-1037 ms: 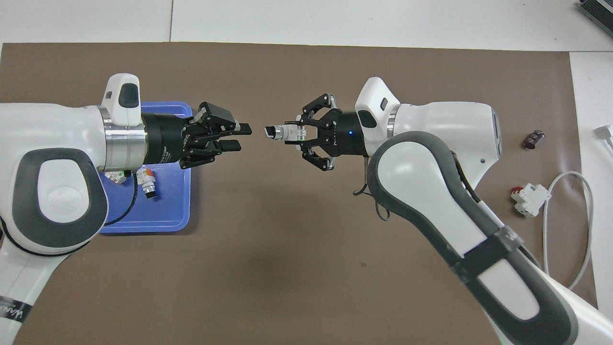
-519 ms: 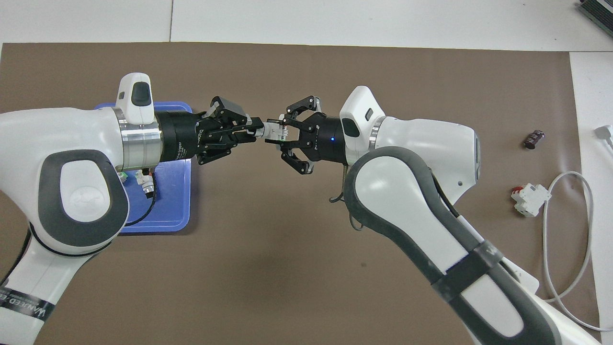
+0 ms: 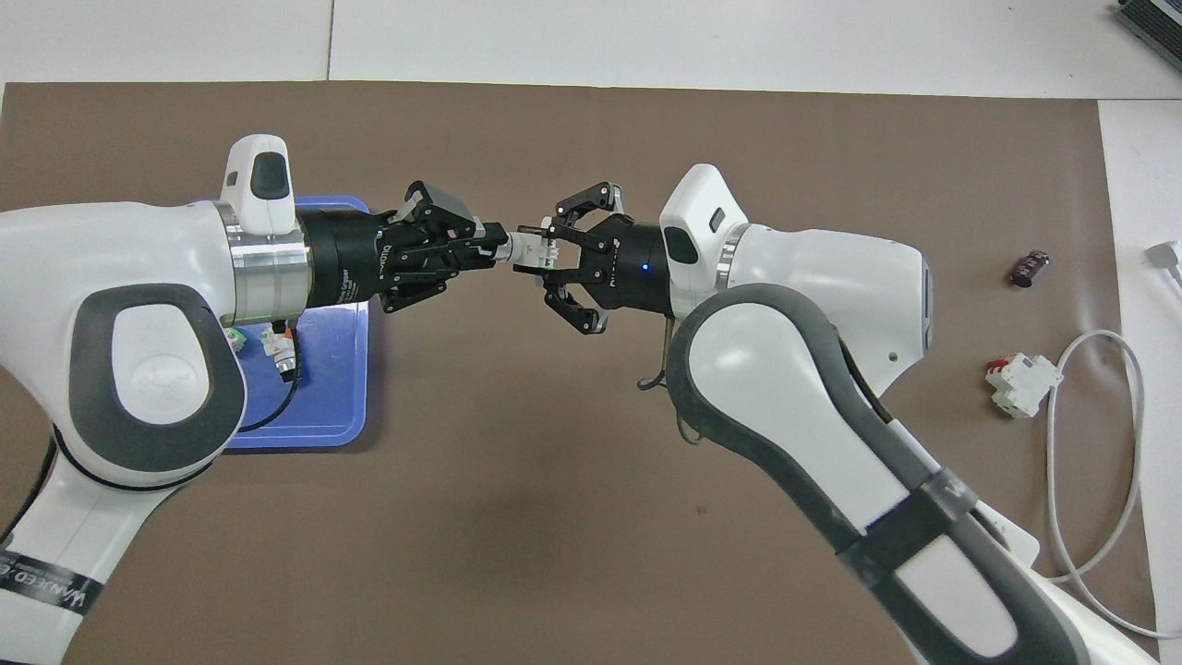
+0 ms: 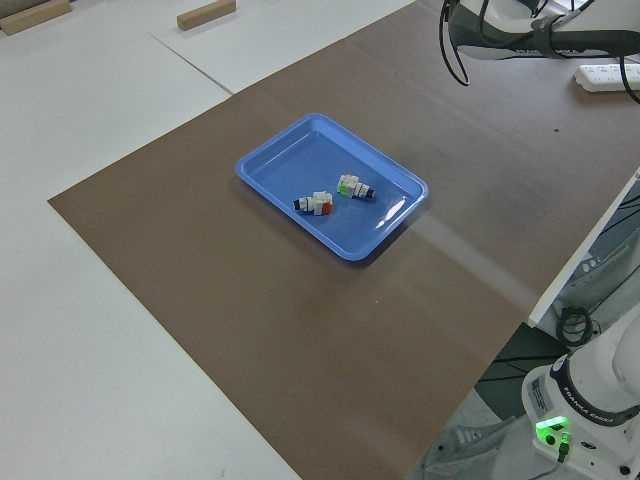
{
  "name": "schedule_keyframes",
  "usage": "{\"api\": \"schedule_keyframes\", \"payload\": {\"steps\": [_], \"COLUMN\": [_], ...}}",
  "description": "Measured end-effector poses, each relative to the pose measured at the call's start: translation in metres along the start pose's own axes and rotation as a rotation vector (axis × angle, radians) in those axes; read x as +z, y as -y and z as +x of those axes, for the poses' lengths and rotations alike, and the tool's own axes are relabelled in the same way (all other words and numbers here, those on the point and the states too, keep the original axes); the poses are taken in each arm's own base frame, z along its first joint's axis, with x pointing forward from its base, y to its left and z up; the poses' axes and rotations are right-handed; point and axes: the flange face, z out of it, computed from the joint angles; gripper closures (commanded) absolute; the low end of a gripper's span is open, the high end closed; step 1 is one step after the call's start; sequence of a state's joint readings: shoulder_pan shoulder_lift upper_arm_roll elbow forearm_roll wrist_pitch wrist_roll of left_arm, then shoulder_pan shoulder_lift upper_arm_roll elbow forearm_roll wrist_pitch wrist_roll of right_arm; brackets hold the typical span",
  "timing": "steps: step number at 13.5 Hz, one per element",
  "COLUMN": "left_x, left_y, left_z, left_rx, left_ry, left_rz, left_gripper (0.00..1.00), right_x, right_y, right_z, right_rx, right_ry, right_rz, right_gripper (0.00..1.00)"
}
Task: Turn and place switch with both arms
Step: 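Bring the connector to the left gripper and close the left gripper on it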
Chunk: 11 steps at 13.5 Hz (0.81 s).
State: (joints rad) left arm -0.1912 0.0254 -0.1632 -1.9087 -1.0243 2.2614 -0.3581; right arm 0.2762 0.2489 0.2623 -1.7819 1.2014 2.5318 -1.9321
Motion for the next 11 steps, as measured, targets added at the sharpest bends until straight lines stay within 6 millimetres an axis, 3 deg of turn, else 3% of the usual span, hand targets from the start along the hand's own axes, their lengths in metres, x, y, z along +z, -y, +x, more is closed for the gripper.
{"api": "schedule_keyframes", "payload": {"steps": [2, 5, 7, 11], "left_x": [-0.002, -0.022, -0.031, -0.024], "left_y": [-0.004, -0.007, -0.010, -0.011], "left_z": [0.001, 0.023, 0.030, 0.027], "left_rx": [0.019, 0.019, 0.021, 0.027], "left_ry": [0.006, -0.021, -0.025, -0.014], "left_rz": [0.012, 0.008, 0.005, 0.012], "left_gripper": [0.66, 0.61, 0.62, 0.65], "right_x": [-0.001, -0.001, 0.000, -0.001], "right_y": [0.000, 0.003, 0.005, 0.006], "right_z": [0.002, 0.000, -0.003, -0.003], "right_rx": [-0.001, 0.001, 0.005, 0.004], "right_ry": [-0.002, 0.002, 0.007, 0.008], "right_rz": [-0.003, 0.002, 0.006, 0.006], "right_gripper": [1.00, 1.00, 1.00, 1.00]}}
